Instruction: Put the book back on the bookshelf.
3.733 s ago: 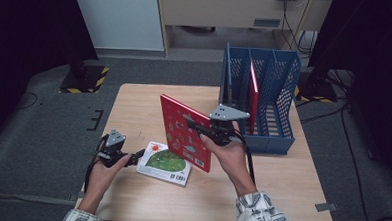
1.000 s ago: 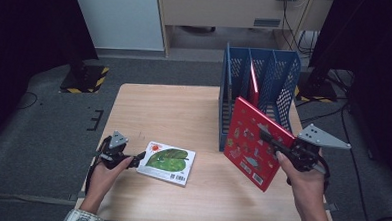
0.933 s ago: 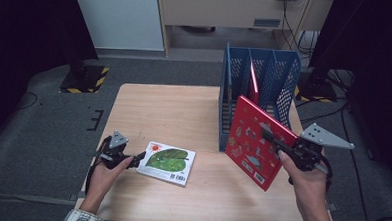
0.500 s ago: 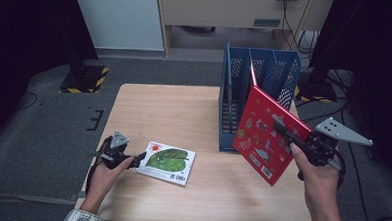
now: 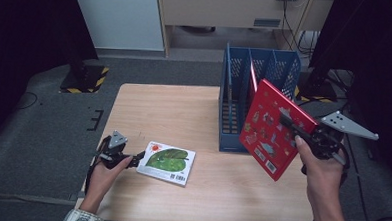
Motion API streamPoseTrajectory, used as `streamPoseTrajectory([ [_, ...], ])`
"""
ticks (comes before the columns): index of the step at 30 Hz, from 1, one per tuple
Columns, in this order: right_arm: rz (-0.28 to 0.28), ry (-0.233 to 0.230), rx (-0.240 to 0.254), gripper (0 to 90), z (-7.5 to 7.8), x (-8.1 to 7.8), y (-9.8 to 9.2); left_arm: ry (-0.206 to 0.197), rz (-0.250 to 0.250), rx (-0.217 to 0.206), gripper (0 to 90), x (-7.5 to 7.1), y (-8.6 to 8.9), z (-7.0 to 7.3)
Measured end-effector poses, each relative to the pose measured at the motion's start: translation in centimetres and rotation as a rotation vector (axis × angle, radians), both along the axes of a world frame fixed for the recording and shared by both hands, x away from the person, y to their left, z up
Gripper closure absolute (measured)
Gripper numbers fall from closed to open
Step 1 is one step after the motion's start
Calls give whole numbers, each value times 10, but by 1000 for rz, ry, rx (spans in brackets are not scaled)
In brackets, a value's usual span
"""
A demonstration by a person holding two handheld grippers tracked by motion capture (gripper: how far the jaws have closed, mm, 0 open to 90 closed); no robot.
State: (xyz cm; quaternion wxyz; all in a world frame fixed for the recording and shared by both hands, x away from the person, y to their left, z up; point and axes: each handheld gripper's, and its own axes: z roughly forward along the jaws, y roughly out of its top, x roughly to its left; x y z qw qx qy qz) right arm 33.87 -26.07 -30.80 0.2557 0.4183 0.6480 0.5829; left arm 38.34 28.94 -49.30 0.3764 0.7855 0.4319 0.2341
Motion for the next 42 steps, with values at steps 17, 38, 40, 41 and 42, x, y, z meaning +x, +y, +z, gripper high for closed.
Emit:
streamPoseTrajectory([
  [17, -68, -6, -11, 799, 7, 11, -9, 0, 1, -1, 40, 0, 0, 0],
  [38, -157, -7, -70, 799, 10, 29, -9, -3, 0, 0, 41, 0, 0, 0],
  [40, -161, -9, -71, 800, 10, 31, -9, -3, 1, 1, 41, 0, 0, 0],
  [41, -164, -7, -72, 800, 9, 32, -8, -3, 1, 0, 41, 0, 0, 0],
  [42, -168, -5, -74, 800, 9, 33, -8, -3, 1, 1, 41, 0, 0, 0],
])
